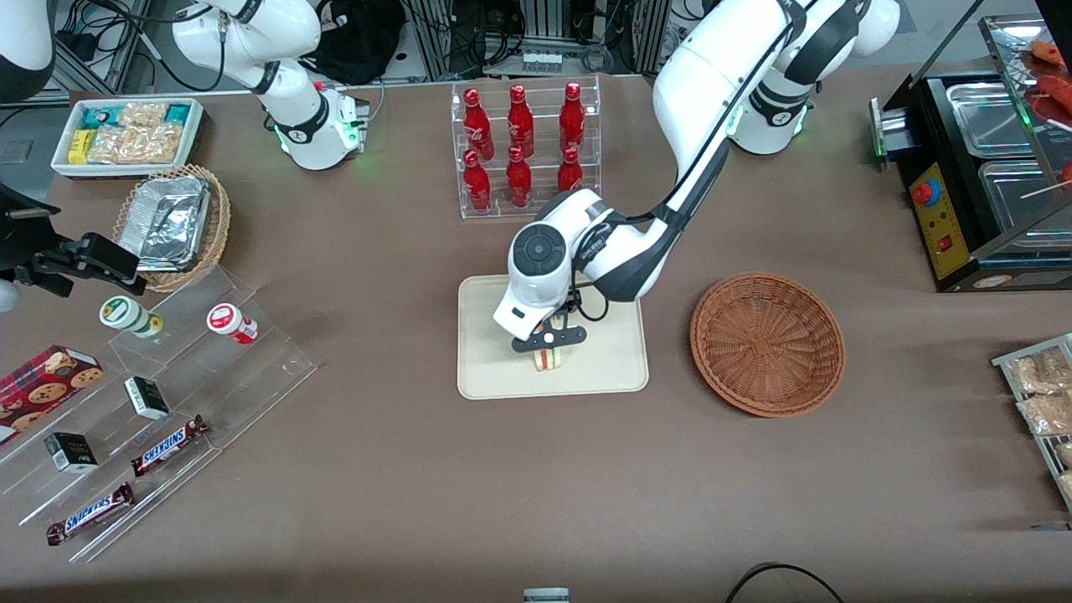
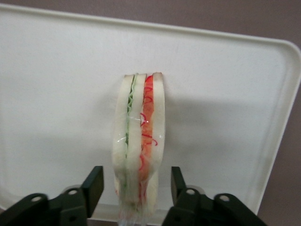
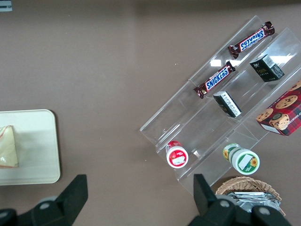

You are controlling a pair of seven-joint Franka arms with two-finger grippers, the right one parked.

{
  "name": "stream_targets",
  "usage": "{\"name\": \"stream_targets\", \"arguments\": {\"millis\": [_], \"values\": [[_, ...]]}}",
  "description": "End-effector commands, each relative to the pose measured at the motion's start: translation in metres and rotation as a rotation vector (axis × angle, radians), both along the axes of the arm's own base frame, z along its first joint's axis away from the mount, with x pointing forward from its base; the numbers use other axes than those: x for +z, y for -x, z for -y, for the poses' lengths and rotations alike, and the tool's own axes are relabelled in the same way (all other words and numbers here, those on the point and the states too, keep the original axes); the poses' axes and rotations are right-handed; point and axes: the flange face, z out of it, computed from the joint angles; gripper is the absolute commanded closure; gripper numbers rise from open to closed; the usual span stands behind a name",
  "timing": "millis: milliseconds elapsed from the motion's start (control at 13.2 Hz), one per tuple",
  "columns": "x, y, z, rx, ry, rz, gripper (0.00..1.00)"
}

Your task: Place sandwich from basket to tray

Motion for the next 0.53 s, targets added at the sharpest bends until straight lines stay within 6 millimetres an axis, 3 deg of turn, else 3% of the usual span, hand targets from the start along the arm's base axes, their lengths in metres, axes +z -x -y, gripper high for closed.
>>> {"name": "stream_targets", "arguments": {"millis": [0, 226, 453], "values": [[0.06, 0.003, -0.011, -0.02, -0.031, 0.024, 0.0], [0.099, 0.001, -0.032, -0.028, -0.072, 0.009, 0.0], [0.125, -0.02, -0.075, 0.011, -0.109, -0.007, 0.0]]}}
